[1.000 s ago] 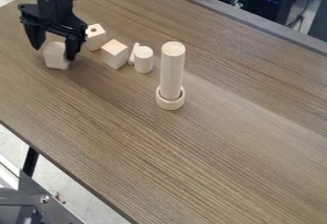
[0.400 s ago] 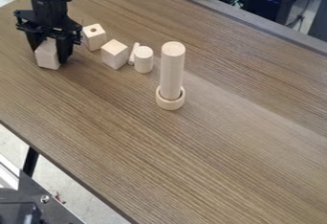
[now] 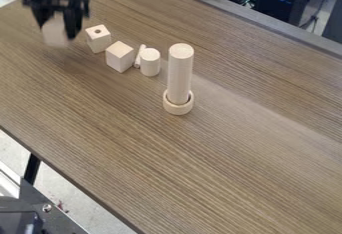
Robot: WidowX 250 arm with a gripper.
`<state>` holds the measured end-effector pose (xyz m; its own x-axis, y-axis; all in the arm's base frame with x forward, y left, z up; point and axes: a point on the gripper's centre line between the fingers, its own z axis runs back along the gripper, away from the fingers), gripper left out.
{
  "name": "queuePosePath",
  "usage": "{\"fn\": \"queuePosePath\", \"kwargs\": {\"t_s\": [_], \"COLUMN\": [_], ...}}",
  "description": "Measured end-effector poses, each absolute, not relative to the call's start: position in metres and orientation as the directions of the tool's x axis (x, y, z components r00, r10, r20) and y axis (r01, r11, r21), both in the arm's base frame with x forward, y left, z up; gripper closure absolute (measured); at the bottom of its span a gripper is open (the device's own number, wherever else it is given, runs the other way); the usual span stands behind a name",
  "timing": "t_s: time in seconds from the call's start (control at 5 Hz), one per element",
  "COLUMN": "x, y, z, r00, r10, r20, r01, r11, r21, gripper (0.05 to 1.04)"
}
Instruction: Put the cube on top of the other cub
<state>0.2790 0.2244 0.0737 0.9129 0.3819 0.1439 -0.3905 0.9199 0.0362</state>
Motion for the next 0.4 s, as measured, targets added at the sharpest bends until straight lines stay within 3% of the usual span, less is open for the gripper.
{"fn": "queuePosePath", "kwargs": {"t_s": [0.2,0.4], "x": [0.300,0.313], "y": [0.229,0.231], "z": [0.102,0.108], "r00": [0.904,0.908], "r10": [0.375,0.360], "r20": [0.207,0.214], "r01": [-0.382,-0.367], "r11": [0.924,0.930], "r21": [-0.004,-0.007], "gripper": [0.477,0.477]}}
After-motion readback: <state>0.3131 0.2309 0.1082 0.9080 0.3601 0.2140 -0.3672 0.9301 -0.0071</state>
